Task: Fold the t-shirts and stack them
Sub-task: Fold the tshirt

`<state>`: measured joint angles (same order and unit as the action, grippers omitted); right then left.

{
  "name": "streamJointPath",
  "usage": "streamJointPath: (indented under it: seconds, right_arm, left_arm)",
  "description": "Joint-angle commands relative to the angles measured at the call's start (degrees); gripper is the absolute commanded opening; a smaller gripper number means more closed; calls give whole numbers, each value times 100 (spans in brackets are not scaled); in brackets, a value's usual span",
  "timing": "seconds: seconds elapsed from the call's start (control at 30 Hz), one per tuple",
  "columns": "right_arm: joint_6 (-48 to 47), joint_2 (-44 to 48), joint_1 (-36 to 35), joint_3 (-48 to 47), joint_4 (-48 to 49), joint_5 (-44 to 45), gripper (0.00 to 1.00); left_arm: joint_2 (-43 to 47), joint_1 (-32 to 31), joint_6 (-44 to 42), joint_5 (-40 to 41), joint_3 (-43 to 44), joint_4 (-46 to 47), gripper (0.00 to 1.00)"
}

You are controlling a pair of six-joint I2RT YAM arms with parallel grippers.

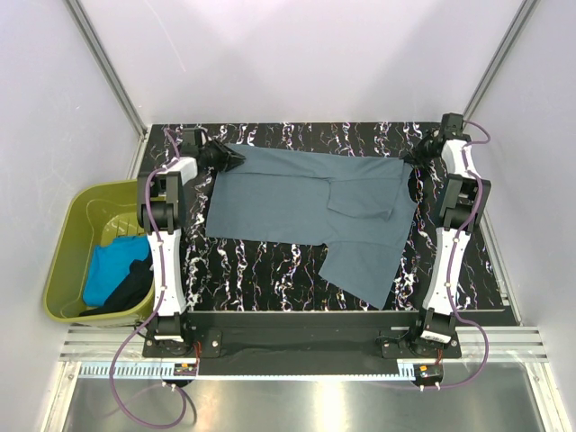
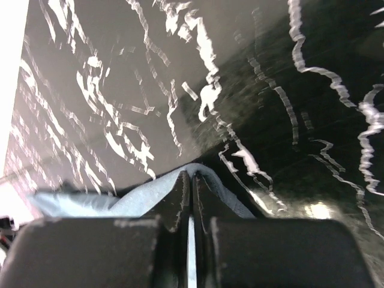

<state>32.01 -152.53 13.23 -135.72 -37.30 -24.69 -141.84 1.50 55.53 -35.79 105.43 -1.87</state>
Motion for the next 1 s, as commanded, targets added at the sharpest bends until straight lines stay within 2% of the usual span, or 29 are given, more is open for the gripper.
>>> streamJointPath:
  seconds: [0.0,0.2,0.33,0.4,0.5,0.63,0.67,0.7,0.87,0.97]
  right_arm:
    - [261,188,-31,36,73,1068,0]
    - [780,101,-67,-15,398,1598,0]
    - [912,-242,-84,-534,434,1397,1]
    - [930,-295,-93,-657,434,1283,4]
    - [799,-155,-102,-858,128,1168,25]
    - [228,389,-76,-895,-776,1308,54]
    - [105,495,-58,-903,-953,1404,66]
    - [-140,661,-49,-956,-1146,1466,69]
    - [-651,1189,65,-991,-2280,1983,83]
    - [-854,1671,65,-389,-2572,2030,89]
  left_arm:
    - [-63,87,72,204,241,-50,24]
    - [-291,131,169,301,504,-59,24]
    - [-432,140,160,283,751,-103,24]
    - [-397,140,46,283,882,-191,24]
    - [-99,105,-313,458,962,-550,26]
    - [595,-44,-999,810,796,-1218,33]
    - [883,-96,-1191,976,639,-1411,35]
    - [1034,-123,-1280,1004,550,-1474,40]
    - [2071,-632,-1798,1215,-239,-1922,43]
    - [2818,-869,-2045,1338,-1003,-2054,43]
